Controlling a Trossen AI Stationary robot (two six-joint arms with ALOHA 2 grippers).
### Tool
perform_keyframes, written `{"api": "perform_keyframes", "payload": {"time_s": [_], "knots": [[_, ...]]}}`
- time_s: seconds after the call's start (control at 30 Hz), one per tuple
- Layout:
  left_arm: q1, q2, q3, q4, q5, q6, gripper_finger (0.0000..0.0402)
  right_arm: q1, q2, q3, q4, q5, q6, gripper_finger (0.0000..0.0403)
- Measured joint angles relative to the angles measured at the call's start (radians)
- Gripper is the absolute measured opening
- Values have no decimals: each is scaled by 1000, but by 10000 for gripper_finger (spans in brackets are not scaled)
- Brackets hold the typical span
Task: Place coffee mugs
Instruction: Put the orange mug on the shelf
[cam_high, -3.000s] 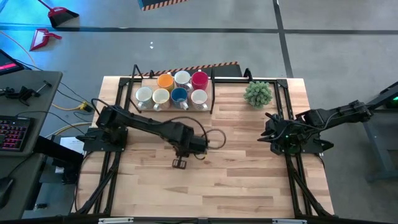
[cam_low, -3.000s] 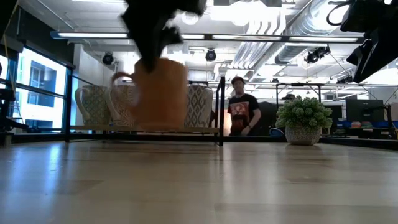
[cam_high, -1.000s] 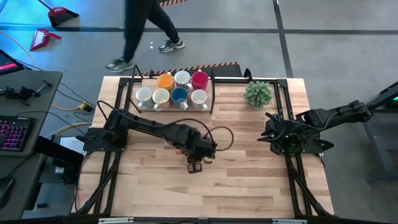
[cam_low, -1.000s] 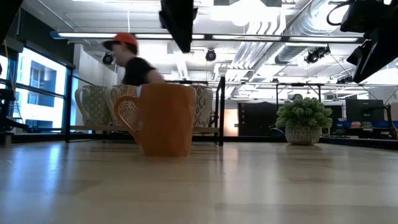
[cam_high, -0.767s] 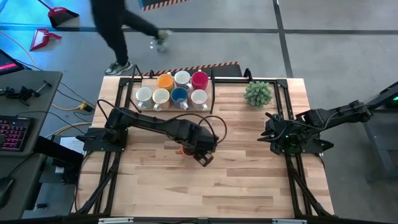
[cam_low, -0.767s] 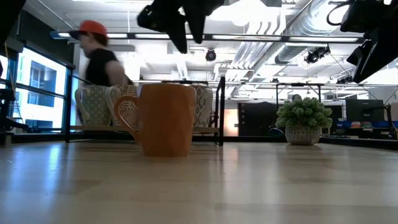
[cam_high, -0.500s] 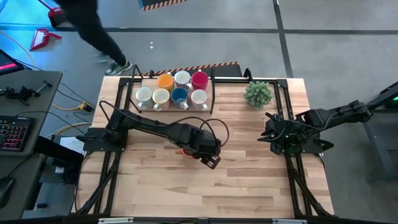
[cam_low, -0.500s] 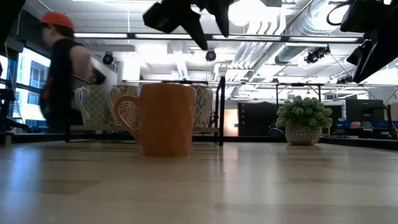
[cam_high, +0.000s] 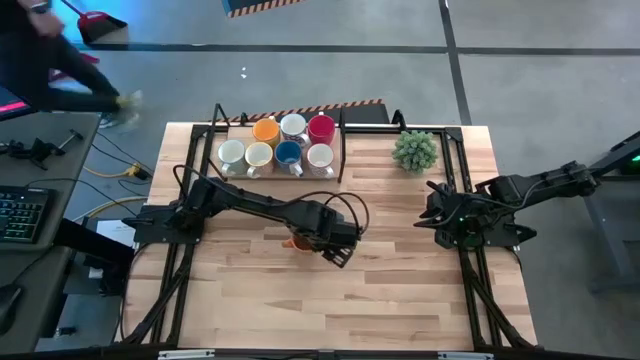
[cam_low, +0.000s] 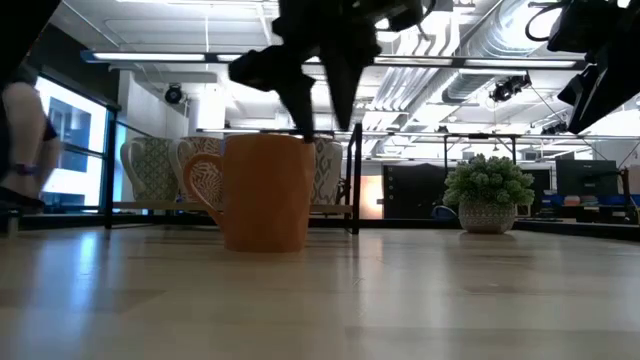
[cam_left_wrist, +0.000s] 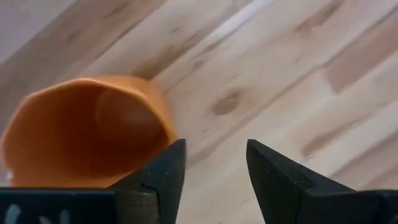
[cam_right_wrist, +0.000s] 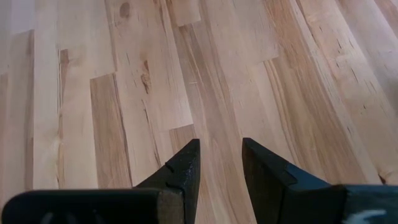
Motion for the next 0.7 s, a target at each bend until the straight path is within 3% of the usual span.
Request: {"api": "perform_keyframes", "payload": {"time_s": [0.5, 0.7], "knots": [[20, -9, -1, -26, -48, 54, 161, 0, 0, 0, 0, 0, -7, 99], [35, -21, -1, -151, -66, 56, 161, 0, 0, 0, 0, 0, -7, 99]]}}
